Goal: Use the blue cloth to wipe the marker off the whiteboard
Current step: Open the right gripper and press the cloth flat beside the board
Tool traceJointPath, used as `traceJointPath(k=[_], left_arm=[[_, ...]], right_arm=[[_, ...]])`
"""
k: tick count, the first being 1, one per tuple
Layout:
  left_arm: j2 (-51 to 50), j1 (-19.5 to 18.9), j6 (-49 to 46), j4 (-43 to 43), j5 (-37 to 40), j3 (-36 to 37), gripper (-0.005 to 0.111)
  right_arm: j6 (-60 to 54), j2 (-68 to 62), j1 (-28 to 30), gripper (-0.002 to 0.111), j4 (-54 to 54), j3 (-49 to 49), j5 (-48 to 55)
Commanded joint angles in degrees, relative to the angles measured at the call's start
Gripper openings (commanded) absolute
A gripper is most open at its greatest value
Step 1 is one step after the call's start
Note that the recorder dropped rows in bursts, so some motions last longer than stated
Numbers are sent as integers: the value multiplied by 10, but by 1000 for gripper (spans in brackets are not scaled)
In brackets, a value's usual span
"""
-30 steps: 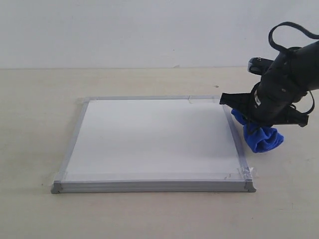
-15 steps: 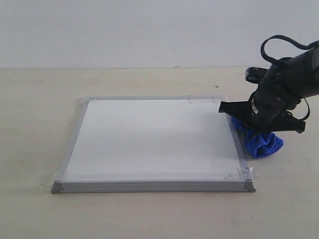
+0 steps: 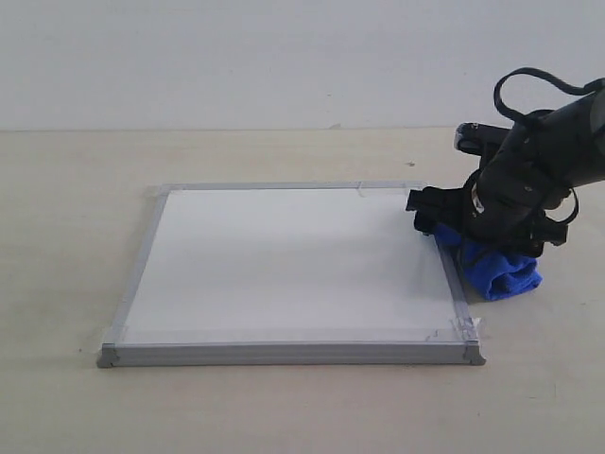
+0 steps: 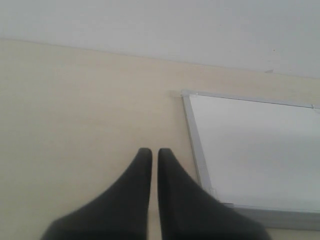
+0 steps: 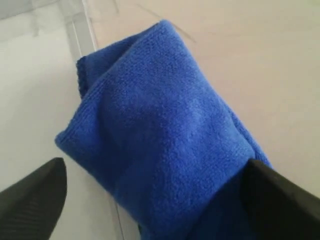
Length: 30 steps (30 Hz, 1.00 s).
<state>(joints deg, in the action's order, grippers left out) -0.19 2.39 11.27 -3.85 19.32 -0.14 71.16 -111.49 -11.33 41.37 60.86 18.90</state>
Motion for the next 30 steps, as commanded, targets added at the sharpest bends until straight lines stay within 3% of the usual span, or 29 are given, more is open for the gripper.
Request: traceJointPath(k=[1, 11, 18, 23, 30], left_arm=[[2, -1, 5, 2, -4, 1, 4], [2, -1, 5, 2, -4, 1, 4], [2, -1, 5, 2, -4, 1, 4], [2, -1, 5, 2, -4, 1, 4], [2, -1, 5, 2, -4, 1, 4]], right_arm=[[-20, 15, 4, 86, 3, -2, 4], [-90, 86, 4, 85, 1, -2, 12], [-330, 88, 4, 57, 3, -2, 50], [-397, 88, 4, 43, 3, -2, 96], [-453, 68, 4, 47, -35, -2, 92]])
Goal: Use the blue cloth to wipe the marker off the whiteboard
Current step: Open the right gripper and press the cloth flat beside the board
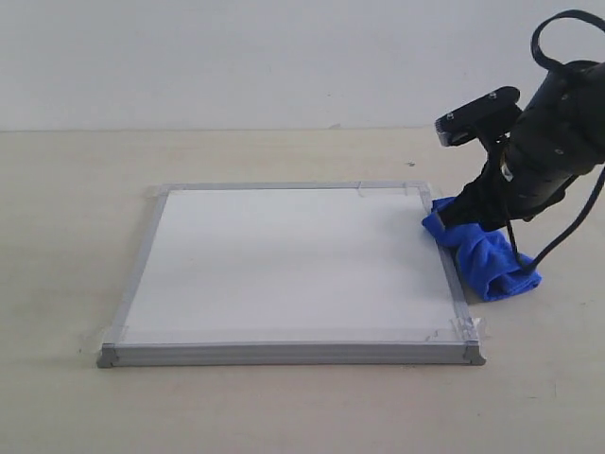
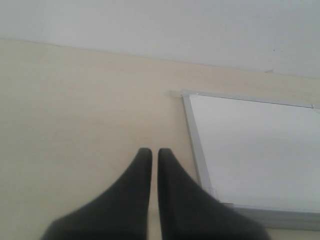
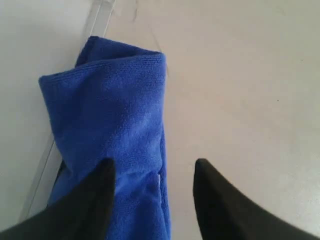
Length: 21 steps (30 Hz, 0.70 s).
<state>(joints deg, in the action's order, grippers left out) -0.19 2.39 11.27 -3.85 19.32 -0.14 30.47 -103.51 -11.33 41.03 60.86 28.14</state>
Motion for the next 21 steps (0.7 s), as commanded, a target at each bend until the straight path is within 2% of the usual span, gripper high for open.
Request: traceJointPath(k=[1, 4, 6, 10, 17, 21], left_arm=[[2, -1, 5, 2, -4, 1, 4], [2, -1, 5, 2, -4, 1, 4], [2, -1, 5, 2, -4, 1, 4], [2, -1, 5, 2, -4, 1, 4], [2, -1, 5, 2, -4, 1, 4], [2, -1, 5, 2, -4, 1, 4]], right_arm=[[-65, -17, 4, 53, -49, -2, -3], [-98, -30, 4, 69, -86, -2, -15], [-96, -39, 4, 68, -86, -2, -22], [-94, -50, 4, 60, -86, -2, -32], [-89, -51, 4, 39, -90, -2, -33], [-67, -51, 4, 24, -96, -2, -32]])
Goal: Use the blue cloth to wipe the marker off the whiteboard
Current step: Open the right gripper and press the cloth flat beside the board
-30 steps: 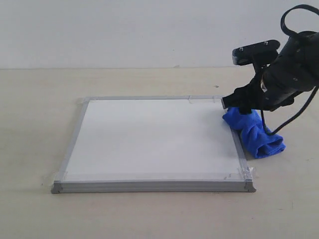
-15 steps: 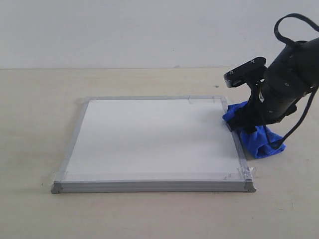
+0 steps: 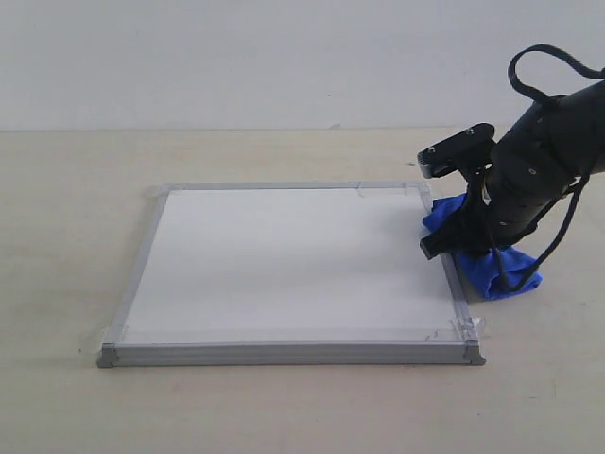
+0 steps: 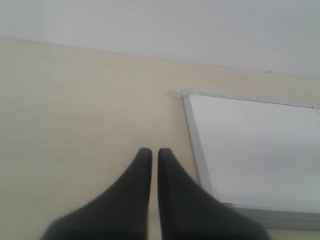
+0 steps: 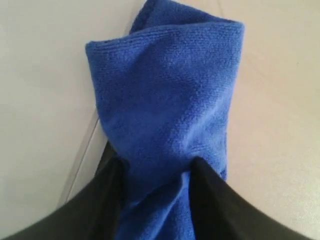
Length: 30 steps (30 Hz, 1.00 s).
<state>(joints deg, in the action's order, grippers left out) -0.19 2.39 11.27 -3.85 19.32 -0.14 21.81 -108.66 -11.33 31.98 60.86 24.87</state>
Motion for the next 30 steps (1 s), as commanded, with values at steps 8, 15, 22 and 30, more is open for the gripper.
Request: traceJointPath(k=[8, 15, 22, 30], left_arm=[[2, -1, 5, 2, -4, 1, 4], [2, -1, 5, 2, -4, 1, 4], [2, -1, 5, 2, -4, 1, 4], [2, -1, 5, 2, -4, 1, 4]], right_arm=[[56, 0, 4, 0, -80, -2, -15], [203, 0, 4, 0, -81, -2, -16], [243, 0, 4, 0, -81, -2, -31], [239, 0, 4, 12, -81, -2, -26]])
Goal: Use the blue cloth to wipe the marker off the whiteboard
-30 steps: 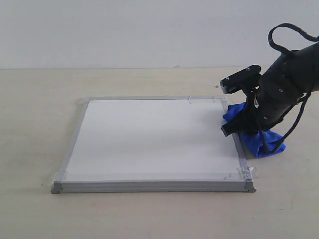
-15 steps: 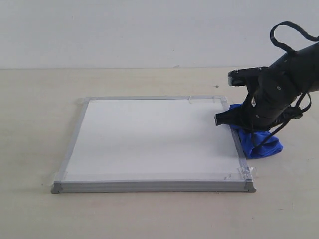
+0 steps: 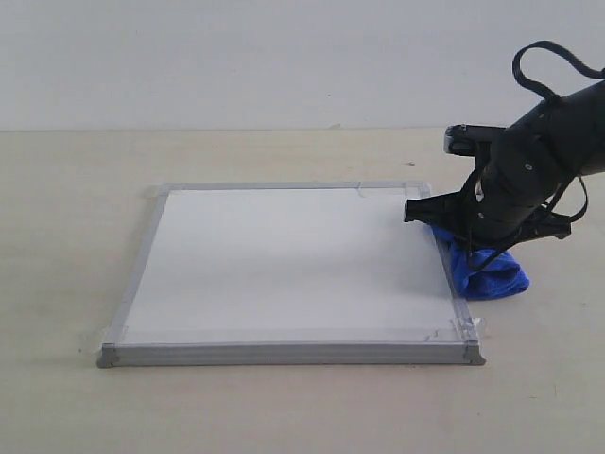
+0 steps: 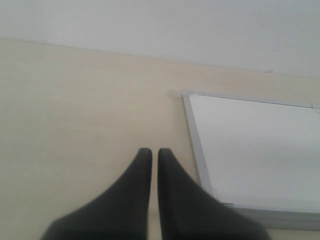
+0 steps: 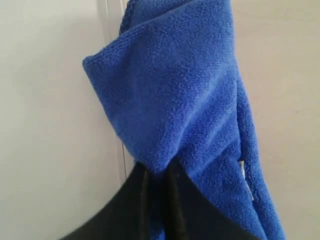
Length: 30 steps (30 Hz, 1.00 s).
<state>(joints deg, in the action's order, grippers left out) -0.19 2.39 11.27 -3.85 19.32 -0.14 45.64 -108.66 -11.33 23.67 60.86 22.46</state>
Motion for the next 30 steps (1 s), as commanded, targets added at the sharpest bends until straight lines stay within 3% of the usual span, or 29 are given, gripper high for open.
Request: traceJointPath(k=[1, 4, 5, 6, 12, 20, 22, 23, 24, 30], left_arm=[[2, -1, 5, 2, -4, 1, 4], [2, -1, 5, 2, -4, 1, 4], [2, -1, 5, 2, -4, 1, 4], [2, -1, 5, 2, -4, 1, 4], [2, -1, 5, 2, -4, 1, 4], [2, -1, 5, 2, -4, 1, 4], [2, -1, 5, 2, -4, 1, 4], [2, -1, 5, 2, -4, 1, 4], [2, -1, 5, 2, -4, 1, 4], [2, -1, 5, 2, -4, 1, 4]], right_arm=[[0, 0, 4, 21, 2, -2, 1], [-14, 0, 4, 59, 2, -2, 5], [-19, 0, 4, 69, 2, -2, 5], [-25, 1, 4, 71, 2, -2, 5], [-38, 31, 4, 45, 2, -2, 35], [-81, 163, 1, 47, 8, -2, 143], [-92, 223, -21, 32, 8, -2, 174], [-101, 263, -48, 13, 8, -2, 178], [-106, 278, -61, 2, 8, -2, 178], [-78, 417, -242, 0, -13, -2, 261]])
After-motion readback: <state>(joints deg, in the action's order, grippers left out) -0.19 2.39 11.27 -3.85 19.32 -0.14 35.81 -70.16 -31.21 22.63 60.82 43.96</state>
